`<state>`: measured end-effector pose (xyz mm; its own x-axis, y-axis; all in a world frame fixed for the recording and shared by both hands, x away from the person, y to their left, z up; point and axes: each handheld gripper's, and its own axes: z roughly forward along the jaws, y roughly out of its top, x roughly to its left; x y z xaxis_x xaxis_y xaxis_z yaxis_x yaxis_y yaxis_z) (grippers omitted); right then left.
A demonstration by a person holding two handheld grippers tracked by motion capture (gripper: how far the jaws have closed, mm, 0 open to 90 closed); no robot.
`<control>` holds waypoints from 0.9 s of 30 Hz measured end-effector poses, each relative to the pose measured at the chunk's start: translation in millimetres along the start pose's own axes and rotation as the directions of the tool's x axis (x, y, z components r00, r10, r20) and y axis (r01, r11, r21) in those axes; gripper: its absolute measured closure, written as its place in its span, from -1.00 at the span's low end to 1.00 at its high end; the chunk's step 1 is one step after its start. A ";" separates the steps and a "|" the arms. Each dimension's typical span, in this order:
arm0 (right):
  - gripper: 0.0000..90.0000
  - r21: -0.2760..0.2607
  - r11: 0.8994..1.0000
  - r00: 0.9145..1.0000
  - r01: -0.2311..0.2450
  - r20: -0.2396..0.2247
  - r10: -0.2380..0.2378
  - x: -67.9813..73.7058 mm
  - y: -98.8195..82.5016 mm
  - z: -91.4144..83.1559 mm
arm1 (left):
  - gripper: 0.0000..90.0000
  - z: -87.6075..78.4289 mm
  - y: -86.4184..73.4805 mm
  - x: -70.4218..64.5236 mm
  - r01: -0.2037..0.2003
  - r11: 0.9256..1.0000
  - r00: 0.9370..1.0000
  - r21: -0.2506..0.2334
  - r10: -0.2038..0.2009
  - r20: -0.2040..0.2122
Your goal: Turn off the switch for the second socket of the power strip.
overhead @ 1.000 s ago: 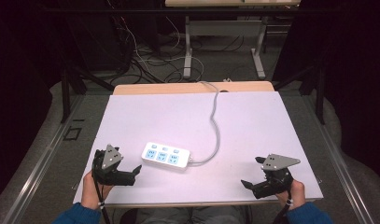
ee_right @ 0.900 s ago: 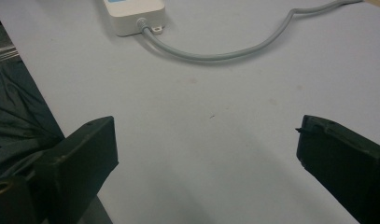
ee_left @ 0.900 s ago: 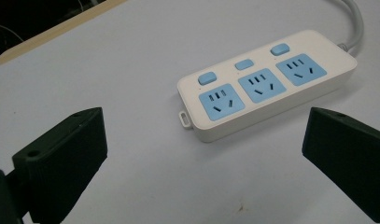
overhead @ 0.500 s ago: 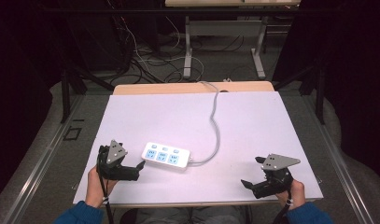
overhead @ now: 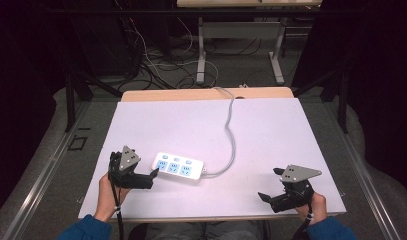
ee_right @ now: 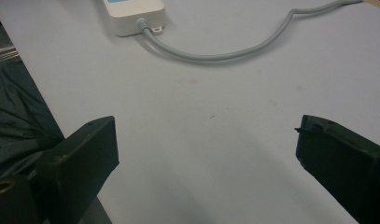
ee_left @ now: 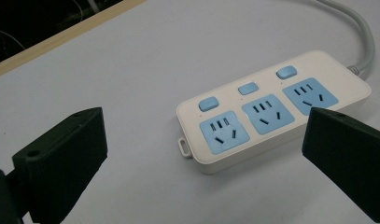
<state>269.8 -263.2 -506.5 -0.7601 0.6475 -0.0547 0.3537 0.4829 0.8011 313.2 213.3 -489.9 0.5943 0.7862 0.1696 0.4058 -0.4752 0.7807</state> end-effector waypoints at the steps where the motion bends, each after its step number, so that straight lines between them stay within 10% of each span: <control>1: -0.89 0.000 1.000 1.000 0.000 0.000 0.000 0.0 0.0 0.0 | -1.00 1.0 0.1 -0.5 0.007 1.000 1.000 -0.005 -0.007 0.001; 27: -0.88 -0.003 1.000 1.000 -0.003 0.006 0.003 0.2 -0.2 0.7 | -1.00 17.5 11.5 -0.2 0.020 1.000 1.000 -0.005 -0.020 0.020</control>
<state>269.9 -262.8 -507.1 -0.7555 0.6528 -0.0559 0.3545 0.4791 0.8030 330.0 200.8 -491.5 0.5998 0.7875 0.1417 0.4141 -0.4570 0.7872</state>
